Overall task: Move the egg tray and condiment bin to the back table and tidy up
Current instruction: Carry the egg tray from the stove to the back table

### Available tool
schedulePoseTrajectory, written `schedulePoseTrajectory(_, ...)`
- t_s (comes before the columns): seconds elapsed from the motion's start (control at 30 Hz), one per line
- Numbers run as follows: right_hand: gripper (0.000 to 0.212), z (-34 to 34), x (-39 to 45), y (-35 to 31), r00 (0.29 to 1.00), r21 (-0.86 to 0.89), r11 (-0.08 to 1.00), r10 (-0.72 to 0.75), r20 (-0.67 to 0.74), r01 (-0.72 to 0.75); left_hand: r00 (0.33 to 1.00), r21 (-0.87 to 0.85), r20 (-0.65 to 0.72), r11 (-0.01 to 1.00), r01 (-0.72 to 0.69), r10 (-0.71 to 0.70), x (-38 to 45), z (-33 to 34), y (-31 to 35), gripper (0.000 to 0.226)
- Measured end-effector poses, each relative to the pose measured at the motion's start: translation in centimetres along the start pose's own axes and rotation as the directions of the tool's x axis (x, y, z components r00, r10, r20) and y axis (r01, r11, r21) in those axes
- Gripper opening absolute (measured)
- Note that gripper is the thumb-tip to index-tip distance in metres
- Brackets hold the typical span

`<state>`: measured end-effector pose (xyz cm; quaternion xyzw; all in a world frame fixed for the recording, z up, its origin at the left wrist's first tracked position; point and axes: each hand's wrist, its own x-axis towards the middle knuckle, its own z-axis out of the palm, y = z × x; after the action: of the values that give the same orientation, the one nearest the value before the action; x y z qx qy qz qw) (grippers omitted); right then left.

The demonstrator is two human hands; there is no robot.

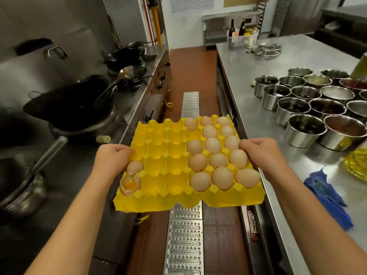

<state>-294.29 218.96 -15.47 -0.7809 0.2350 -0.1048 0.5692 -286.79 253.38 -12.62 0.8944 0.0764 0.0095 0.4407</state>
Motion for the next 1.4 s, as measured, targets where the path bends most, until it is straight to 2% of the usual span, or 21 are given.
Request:
schedulePoseTrajectory(0.17, 0.04, 2.3, 7.2, -1.0, 1.0, 0.013, 1.0, 0.009, 0.006, -0.009, 1.0, 0.02, -0.005, 1.0, -0.009, 0.009, 7.5, 2.4, 0.8, 0.015)
schedulePoseTrajectory(0.33, 0.04, 4.5, 13.9, -2.2, 0.999, 0.04, 0.999, 0.019, -0.036, -0.018, 0.999, -0.006, -0.004, 0.999, -0.048, 0.048, 16.0, 4.3, 2.5, 0.015)
schedulePoseTrajectory(0.63, 0.023, 4.9, 25.2, -3.1, 0.993, 0.033, 0.998, 0.051, -0.103, -0.048, 0.995, 0.012, 0.085, 0.999, -0.052, 0.051, 27.7, 10.0, 7.6, 0.015)
schedulePoseTrajectory(0.77, 0.028, 4.8, 30.9, -3.4, 0.994, 0.037, 0.998, 0.059, -0.087, -0.055, 0.997, 0.03, 0.079, 0.999, -0.027, 0.025, 31.1, 12.5, 10.0, 0.018)
schedulePoseTrajectory(0.93, 0.043, 4.7, 37.3, -5.0, 0.998, 0.025, 1.0, 0.017, -0.055, -0.016, 1.0, 0.037, 0.018, 0.999, -0.004, 0.004, 34.8, 14.1, 12.8, 0.016)
schedulePoseTrajectory(1.1, 0.029, 5.2, 42.7, -6.8, 1.0, 0.041, 0.999, -0.024, 0.006, 0.023, 0.999, 0.023, -0.011, 0.999, 0.034, -0.034, 38.2, 14.7, 14.9, 0.014)
schedulePoseTrajectory(1.23, 0.031, 6.5, 46.9, -7.6, 1.0, 0.012, 1.0, -0.02, 0.013, 0.02, 0.999, 0.044, -0.008, 0.998, 0.053, -0.053, 41.9, 15.6, 16.0, 0.02)
schedulePoseTrajectory(1.4, 0.027, 9.0, 52.7, -8.8, 1.0, -0.034, 0.999, -0.007, 0.013, 0.007, 0.999, 0.018, -0.005, 0.999, 0.046, -0.046, 48.6, 16.9, 16.1, 0.015)
